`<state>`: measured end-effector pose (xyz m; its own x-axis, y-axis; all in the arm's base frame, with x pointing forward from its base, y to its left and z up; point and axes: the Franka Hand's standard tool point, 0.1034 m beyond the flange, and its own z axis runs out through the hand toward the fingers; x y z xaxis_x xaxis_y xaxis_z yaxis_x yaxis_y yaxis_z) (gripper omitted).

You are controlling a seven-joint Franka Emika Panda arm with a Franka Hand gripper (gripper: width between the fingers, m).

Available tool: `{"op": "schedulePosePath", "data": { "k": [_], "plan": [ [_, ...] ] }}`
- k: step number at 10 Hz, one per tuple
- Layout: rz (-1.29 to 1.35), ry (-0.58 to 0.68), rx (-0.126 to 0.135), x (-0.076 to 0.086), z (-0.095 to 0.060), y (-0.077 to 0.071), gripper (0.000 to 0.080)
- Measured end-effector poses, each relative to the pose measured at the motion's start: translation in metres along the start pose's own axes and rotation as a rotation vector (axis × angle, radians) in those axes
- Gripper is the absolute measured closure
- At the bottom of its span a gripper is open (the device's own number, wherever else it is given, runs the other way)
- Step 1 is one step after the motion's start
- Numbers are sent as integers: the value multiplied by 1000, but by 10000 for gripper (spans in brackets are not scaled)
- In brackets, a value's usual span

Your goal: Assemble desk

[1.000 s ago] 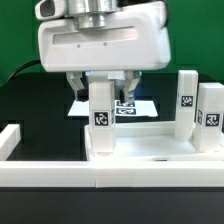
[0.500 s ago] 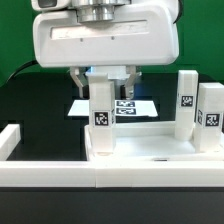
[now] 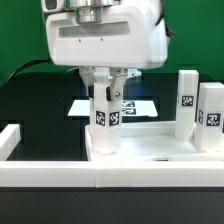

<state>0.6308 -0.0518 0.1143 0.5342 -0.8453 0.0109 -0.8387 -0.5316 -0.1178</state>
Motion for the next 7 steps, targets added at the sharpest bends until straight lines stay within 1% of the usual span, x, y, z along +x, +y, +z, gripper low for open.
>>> {"op": "schedulePosePath", "data": {
  "k": [1, 2, 3, 4, 7],
  "plan": [
    [203, -12, -12, 1, 0, 1, 508],
    [314, -20, -10, 2, 1, 2, 508],
    [544, -44, 10, 3, 2, 1, 508],
    [799, -85, 42, 4, 3, 3, 508],
    [770, -84, 42, 5, 3, 4, 508]
  ]
}}
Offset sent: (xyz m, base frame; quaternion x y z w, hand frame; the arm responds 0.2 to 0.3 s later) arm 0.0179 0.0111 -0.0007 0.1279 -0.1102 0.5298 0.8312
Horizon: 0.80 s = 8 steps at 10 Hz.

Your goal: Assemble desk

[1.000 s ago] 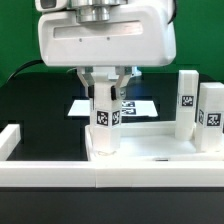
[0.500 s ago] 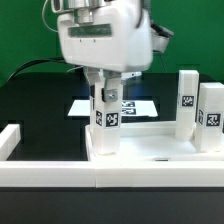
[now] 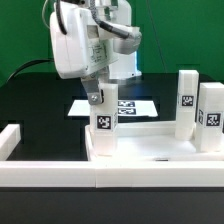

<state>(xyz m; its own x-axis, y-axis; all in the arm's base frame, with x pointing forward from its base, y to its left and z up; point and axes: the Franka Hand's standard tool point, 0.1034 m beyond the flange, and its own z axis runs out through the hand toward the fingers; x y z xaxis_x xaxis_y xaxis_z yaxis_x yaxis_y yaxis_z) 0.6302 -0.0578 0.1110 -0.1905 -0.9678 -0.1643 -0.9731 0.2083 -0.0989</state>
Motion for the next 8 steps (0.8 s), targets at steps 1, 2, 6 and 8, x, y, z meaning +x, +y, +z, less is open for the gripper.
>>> {"op": "schedulePosePath", "data": {
  "k": [1, 2, 6, 8],
  "plan": [
    [-10, 1, -1, -1, 0, 0, 319],
    [-248, 14, -11, -7, 3, 2, 319],
    [-609, 4, -18, -13, 6, 5, 152],
    [-766, 11, -26, -11, 6, 5, 150]
  ]
}}
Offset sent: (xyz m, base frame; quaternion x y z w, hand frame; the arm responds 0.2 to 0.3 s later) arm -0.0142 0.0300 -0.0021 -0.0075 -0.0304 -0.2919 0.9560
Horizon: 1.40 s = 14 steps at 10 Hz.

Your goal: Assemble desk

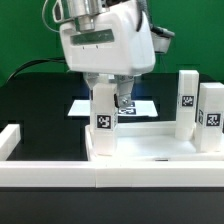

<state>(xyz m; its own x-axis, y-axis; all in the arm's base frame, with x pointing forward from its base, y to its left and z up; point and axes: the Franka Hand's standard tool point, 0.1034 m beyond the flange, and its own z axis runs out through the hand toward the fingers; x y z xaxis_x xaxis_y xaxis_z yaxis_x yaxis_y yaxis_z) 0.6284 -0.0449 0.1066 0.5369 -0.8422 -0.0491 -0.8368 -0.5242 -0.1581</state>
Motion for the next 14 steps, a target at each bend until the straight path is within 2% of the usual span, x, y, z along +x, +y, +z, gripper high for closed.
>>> {"op": "schedulePosePath", "data": {
  "k": [1, 2, 4, 6, 7, 8, 9, 12, 14],
  "plan": [
    [-264, 21, -31, 0, 0, 0, 150],
    [-452, 28, -35, 1, 1, -1, 150],
    [-419, 29, -34, 2, 0, -1, 150],
    [-410, 29, -34, 2, 0, -1, 396],
    [-299, 31, -35, 2, 1, 1, 396],
    [-233, 33, -35, 3, 1, 2, 506],
    [-192, 33, -34, 3, 1, 2, 506],
    [426, 2, -44, 3, 0, -1, 506],
    [808, -22, -4, 8, 1, -5, 506]
  ]
}}
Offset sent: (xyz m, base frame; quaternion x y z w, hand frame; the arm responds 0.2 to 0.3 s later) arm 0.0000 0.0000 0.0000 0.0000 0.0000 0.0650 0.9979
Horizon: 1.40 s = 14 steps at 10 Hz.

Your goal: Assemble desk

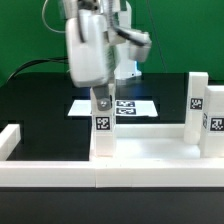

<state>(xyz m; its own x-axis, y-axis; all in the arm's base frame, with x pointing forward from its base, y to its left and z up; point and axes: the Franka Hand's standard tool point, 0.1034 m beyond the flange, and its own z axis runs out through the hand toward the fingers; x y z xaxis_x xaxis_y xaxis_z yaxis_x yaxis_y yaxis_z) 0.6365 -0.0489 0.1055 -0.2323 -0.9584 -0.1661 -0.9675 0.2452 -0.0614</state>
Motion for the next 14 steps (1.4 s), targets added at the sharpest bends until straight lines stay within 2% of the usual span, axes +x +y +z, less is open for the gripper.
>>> {"op": "schedulePosePath", "data": {
  "k": [2, 3, 4, 5, 6, 8, 9, 11, 12, 14],
  "plan": [
    [116, 3, 8, 0, 1, 0, 506],
    [90, 4, 8, 0, 1, 0, 422],
    [-1, 12, 11, 0, 1, -1, 422],
    [-225, 33, 16, -3, 2, -1, 287],
    [-476, 33, 7, -9, 5, 1, 180],
    [-655, 47, 20, -10, 7, 6, 159],
    [-743, 52, 16, -9, 7, 6, 151],
    [-940, 65, 3, -4, 7, 5, 150],
    [-1292, 92, -22, 3, 3, 0, 150],
    [-1282, 91, -19, 3, 3, -1, 150]
  ]
}}
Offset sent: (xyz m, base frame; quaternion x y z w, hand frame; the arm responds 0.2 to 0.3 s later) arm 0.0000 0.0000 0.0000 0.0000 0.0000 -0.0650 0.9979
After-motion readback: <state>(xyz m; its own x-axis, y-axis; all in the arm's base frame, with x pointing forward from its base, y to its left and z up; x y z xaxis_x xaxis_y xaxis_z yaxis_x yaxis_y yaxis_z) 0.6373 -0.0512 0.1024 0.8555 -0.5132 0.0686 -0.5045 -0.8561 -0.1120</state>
